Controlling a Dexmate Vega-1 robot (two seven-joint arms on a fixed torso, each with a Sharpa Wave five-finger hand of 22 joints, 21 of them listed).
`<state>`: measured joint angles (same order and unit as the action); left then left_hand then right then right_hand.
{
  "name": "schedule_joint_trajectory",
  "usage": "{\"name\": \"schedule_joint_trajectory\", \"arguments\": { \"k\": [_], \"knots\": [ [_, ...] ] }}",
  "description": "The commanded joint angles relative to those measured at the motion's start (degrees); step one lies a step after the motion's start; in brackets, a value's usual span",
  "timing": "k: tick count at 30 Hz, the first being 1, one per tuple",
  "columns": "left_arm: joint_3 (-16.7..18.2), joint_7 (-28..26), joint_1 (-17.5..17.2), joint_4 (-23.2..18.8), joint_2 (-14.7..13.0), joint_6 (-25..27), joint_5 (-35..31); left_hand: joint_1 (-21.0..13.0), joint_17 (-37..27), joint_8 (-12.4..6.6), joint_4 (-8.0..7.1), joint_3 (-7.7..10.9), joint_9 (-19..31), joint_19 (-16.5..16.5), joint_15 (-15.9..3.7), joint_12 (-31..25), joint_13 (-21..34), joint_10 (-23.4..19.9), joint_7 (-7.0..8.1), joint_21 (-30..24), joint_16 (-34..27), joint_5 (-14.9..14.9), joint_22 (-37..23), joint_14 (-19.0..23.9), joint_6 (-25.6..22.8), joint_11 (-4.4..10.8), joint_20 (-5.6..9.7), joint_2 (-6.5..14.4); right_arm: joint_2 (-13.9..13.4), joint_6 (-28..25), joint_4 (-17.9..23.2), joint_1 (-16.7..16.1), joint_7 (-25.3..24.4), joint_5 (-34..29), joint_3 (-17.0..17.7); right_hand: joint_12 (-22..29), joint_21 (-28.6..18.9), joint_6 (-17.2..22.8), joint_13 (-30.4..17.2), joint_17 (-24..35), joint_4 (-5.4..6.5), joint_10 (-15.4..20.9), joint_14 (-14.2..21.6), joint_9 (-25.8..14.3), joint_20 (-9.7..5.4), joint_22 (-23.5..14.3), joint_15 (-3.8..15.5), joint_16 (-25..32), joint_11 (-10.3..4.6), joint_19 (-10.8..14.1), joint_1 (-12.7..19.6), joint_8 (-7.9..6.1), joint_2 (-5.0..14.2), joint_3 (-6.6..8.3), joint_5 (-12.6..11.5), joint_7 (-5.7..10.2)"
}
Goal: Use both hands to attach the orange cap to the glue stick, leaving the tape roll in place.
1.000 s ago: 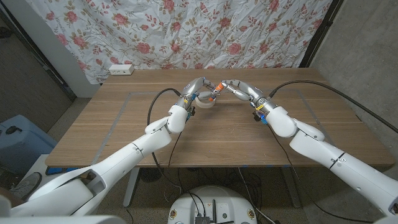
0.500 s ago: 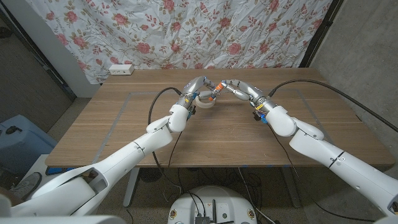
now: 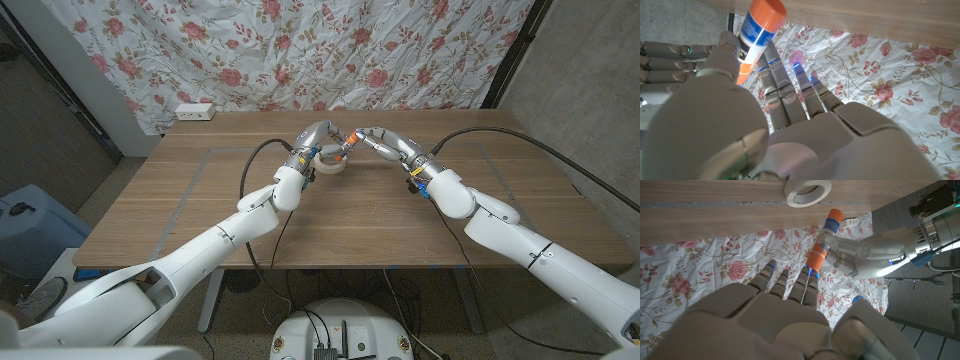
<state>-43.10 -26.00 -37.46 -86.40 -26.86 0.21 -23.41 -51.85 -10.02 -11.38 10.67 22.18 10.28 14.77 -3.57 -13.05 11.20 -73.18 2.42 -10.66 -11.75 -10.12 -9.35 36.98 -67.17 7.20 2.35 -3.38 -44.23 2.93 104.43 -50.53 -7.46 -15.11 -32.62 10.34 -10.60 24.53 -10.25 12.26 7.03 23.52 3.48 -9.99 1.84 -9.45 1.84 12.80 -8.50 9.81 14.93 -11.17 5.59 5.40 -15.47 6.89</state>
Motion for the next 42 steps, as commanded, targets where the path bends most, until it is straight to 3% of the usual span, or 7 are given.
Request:
{"name": "schedule_joint_trajectory", "arguments": {
  "k": [1, 27, 42],
  "knots": [
    [-0.5, -0.6, 1.0, 1.3, 0.5, -0.4, -0.4, -6.3, -0.3, -1.7, -0.8, 0.47, 1.0, 0.5, -9.37, -0.3, 0.5, -5.8, 1.92, -0.3, -0.4, 0.1, -0.1, 0.9, -5.3, 5.37, 1.55, 6.9, 0.2, 0.3, -0.4, 0.6, 0.5, -0.6, -0.5, 0.3, -0.2, 0.8, -0.1, -0.1, -0.09, 0.3, 0.4, -0.2, 0.08, -0.2, 0.71, -0.3, -0.25, 0.5, -0.1, -0.33, 0.55, 0.01, 0.2, 0.55],
    [-1.0, -1.9, 2.2, 4.1, 1.8, -2.3, 0.3, -7.3, -0.5, -1.93, -0.99, -0.13, 1.3, 0.7, -9.62, -1.1, 1.6, -6.2, 1.73, -0.1, -0.6, -0.1, -0.1, 2.4, -5.0, 5.24, 1.5, 7.2, 0.0, -1.2, 0.0, 1.3, 1.8, -1.9, -1.3, 0.3, -0.2, 1.2, -0.1, -0.3, -0.37, 0.3, 0.4, -0.2, 0.05, -0.2, 0.75, -0.4, -0.3, 0.5, -0.3, -0.23, 0.72, 0.19, 0.2, 0.67],
    [-0.8, -2.6, 2.2, 3.4, 1.9, -1.5, 0.0, -7.7, -0.6, -2.09, -1.17, -0.44, 1.4, 0.7, -9.72, -1.5, 2.1, -6.4, 1.73, 0.0, -0.7, -0.1, -0.1, 3.2, -4.9, 5.17, 1.59, 7.5, -0.6, -2.3, 0.8, 1.3, 2.7, -2.5, -1.7, 0.3, -0.2, 1.5, -0.1, -0.3, -0.39, 0.5, 0.6, -0.2, 0.04, -0.2, 0.64, -0.3, -0.11, 0.6, -0.6, -0.23, 0.86, 0.25, 0.2, 0.56]
  ]
}}
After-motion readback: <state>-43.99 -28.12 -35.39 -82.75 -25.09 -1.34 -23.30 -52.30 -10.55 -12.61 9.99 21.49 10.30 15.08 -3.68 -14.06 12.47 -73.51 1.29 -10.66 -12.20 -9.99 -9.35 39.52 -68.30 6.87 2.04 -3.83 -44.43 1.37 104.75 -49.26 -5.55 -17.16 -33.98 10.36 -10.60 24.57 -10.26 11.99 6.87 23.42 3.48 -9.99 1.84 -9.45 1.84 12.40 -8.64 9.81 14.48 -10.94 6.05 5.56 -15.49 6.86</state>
